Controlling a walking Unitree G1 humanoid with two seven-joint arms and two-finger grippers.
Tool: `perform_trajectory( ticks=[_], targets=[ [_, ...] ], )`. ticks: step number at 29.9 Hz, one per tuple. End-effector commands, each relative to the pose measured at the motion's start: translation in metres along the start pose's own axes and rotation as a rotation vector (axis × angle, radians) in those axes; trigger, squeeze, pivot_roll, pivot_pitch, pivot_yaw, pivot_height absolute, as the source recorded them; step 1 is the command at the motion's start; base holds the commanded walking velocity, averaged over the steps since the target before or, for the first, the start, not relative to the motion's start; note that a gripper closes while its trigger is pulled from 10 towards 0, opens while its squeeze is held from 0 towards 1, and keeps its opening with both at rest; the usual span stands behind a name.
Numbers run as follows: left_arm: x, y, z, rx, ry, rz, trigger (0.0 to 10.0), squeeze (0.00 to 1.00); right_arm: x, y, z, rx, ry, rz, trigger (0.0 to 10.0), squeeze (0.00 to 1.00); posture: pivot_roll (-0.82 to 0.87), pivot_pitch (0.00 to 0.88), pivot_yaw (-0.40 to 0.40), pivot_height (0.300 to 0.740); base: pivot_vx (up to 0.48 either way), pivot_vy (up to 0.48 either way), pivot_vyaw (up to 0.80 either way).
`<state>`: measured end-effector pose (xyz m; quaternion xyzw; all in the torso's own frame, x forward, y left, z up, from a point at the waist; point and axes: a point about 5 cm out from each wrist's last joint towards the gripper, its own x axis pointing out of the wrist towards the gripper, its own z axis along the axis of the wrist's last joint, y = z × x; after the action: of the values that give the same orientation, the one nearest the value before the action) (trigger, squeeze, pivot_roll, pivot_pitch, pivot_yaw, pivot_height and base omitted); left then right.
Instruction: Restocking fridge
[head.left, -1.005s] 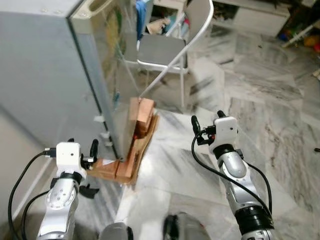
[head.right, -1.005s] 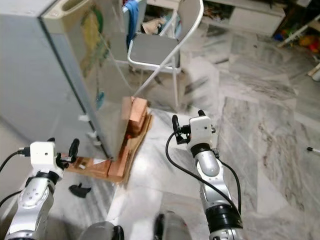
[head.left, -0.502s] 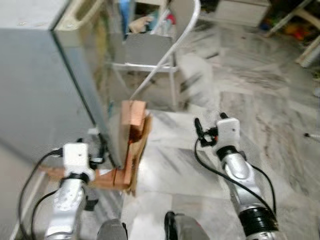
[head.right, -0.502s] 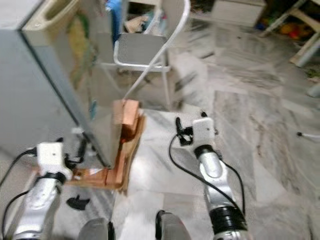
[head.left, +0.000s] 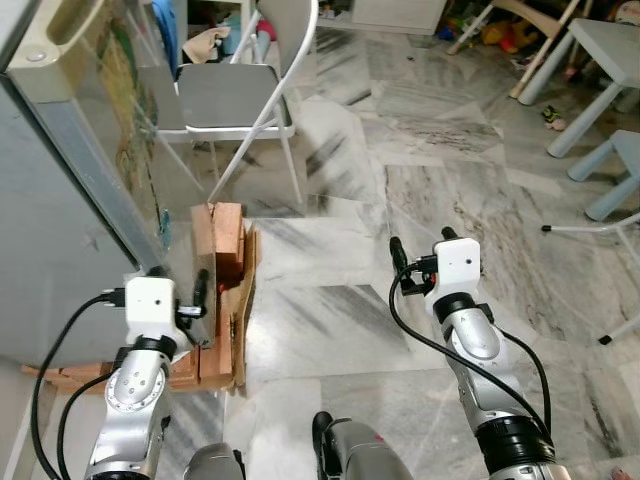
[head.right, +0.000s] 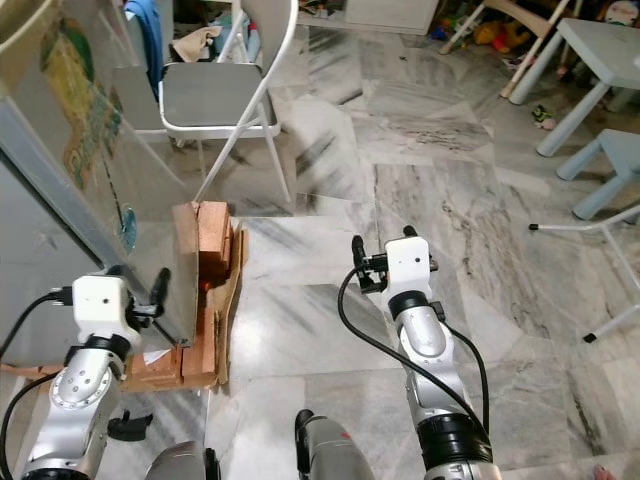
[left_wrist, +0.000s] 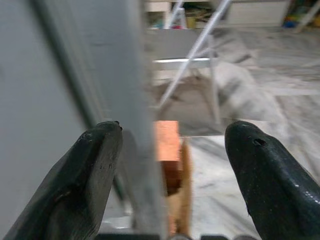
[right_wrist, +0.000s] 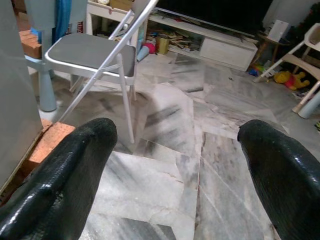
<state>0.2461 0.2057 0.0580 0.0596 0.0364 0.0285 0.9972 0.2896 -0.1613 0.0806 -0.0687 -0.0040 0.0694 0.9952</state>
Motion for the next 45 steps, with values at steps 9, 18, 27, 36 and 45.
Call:
perform_trajectory(
  ticks=[9,18,27,36,45],
  targets=[
    [0.023,-0.004,0.013,0.024,-0.036,-0.025,10.0,0.0,0.0,-0.004,0.003,-0.005,-0.002,-0.008,10.0,0.0,0.1,0.136,-0.071,0.74,0.0,0.0,0.0],
    [0.042,0.0,0.026,0.084,-0.067,0.002,10.0,0.0,0.001,-0.003,0.005,-0.005,-0.013,-0.014,10.0,0.0,0.09,0.132,-0.066,0.74,0.0,0.0,0.0],
    [0.04,0.014,0.018,0.137,-0.003,0.055,10.0,0.0,-0.002,-0.004,0.004,-0.002,-0.01,-0.009,10.0,0.0,0.09,0.139,-0.06,0.74,0.0,0.0,0.0],
    [0.048,0.013,0.023,0.131,-0.009,0.065,10.0,0.0,-0.001,0.0,0.004,0.005,-0.005,0.009,10.0,0.0,0.09,0.141,-0.056,0.74,0.0,0.0,0.0],
    [0.071,-0.025,0.058,0.104,-0.146,-0.121,10.0,0.0,-0.004,0.0,-0.005,0.004,0.077,0.067,10.0,0.0,0.11,0.138,-0.07,0.74,0.0,0.0,0.0]
  ],
)
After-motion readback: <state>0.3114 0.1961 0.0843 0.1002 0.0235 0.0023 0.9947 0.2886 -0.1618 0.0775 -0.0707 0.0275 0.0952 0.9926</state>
